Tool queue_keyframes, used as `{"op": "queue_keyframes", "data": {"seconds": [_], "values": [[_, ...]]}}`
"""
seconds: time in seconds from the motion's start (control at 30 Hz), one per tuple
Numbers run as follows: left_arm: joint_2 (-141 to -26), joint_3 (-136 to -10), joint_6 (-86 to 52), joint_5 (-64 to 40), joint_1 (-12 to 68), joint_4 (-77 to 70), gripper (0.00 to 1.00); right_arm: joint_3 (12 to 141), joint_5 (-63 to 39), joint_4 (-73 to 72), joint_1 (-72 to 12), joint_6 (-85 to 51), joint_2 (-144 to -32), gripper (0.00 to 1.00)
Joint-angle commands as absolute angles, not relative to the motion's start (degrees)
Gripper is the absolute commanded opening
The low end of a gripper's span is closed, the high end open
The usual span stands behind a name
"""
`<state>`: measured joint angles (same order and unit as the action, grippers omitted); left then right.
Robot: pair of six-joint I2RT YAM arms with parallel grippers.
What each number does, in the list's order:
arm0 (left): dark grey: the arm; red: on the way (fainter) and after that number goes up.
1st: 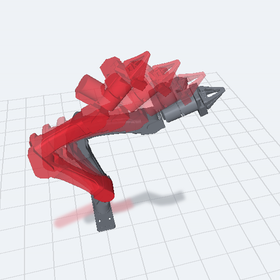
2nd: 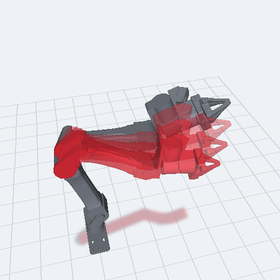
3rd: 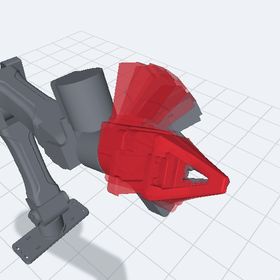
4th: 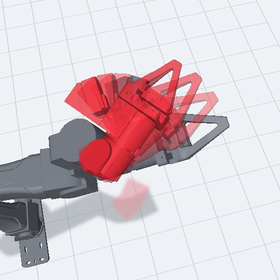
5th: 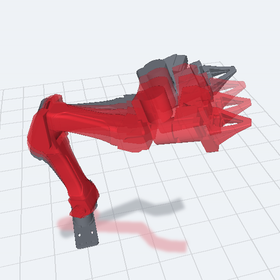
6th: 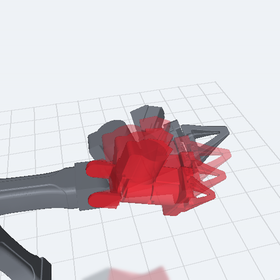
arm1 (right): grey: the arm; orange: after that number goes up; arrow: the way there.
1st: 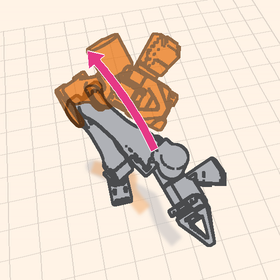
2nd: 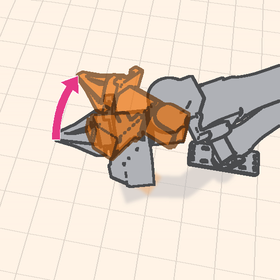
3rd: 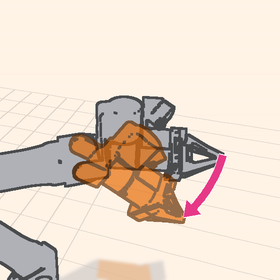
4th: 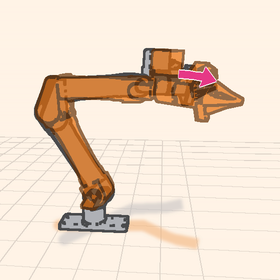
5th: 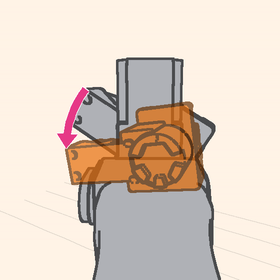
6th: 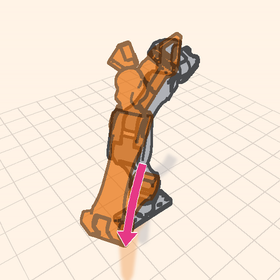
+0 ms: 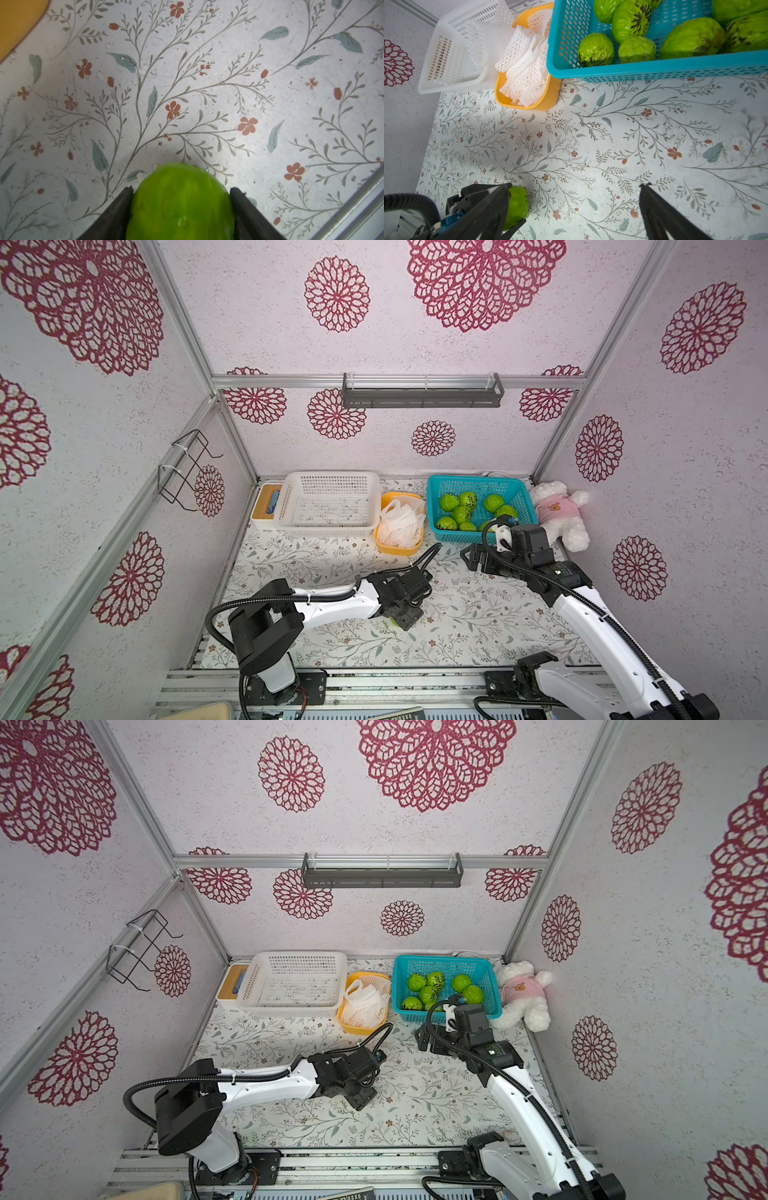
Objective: Sleeve custard apples in foam nets
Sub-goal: Place the custard apple at the center of the board.
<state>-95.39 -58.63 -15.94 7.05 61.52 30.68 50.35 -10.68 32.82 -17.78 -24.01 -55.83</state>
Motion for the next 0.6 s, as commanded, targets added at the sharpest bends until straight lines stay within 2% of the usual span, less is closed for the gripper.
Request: {"op": "queue_keyframes", "data": {"seconds": [0.0, 0.3, 0.33, 0.37, 0.57], "values": [[-94.51, -57.61, -15.95, 7.72, 61.70, 28.67, 0.76, 51.86, -9.73, 31.46, -17.93, -22.88, -55.56, 0.99], [-92.85, -55.56, -15.12, 6.65, 61.66, 28.33, 0.81, 51.88, -9.45, 31.48, -17.97, -23.12, -55.23, 0.99], [-92.75, -55.55, -15.12, 6.74, 61.61, 28.24, 0.91, 51.86, -9.40, 31.46, -17.98, -23.14, -55.19, 0.99], [-92.56, -55.44, -15.10, 6.73, 61.61, 28.16, 0.95, 51.88, -9.45, 31.55, -17.97, -23.12, -55.10, 0.99], [-90.67, -55.28, -14.70, 6.81, 61.61, 27.86, 0.99, 51.85, -9.22, 31.77, -18.00, -22.79, -54.75, 0.99]]}}
